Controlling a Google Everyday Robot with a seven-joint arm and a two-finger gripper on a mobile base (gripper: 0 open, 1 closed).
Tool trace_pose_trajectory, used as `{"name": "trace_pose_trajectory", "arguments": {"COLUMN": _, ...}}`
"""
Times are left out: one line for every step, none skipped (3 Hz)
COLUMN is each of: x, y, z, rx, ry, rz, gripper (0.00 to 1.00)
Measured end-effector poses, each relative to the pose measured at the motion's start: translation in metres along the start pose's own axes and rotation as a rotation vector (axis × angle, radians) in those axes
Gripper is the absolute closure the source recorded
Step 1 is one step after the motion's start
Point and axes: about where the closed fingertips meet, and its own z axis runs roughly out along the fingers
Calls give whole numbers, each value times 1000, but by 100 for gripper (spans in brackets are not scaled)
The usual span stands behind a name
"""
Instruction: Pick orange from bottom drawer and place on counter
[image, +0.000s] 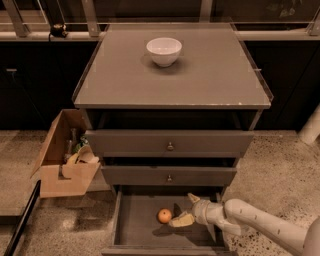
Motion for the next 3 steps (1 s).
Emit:
{"name": "trace_pose_trajectory", "arguments": {"x": 0, "y": 0, "z": 0, "rx": 0, "ry": 0, "rz": 0, "gripper": 0}}
{"name": "trace_pose_trajectory", "arguments": {"x": 14, "y": -3, "z": 14, "rx": 14, "ry": -19, "rz": 9, "gripper": 0}}
{"name": "trace_pose_trajectory", "arguments": {"x": 33, "y": -12, "z": 36, "rx": 28, "ry": -48, "rz": 23, "gripper": 0}}
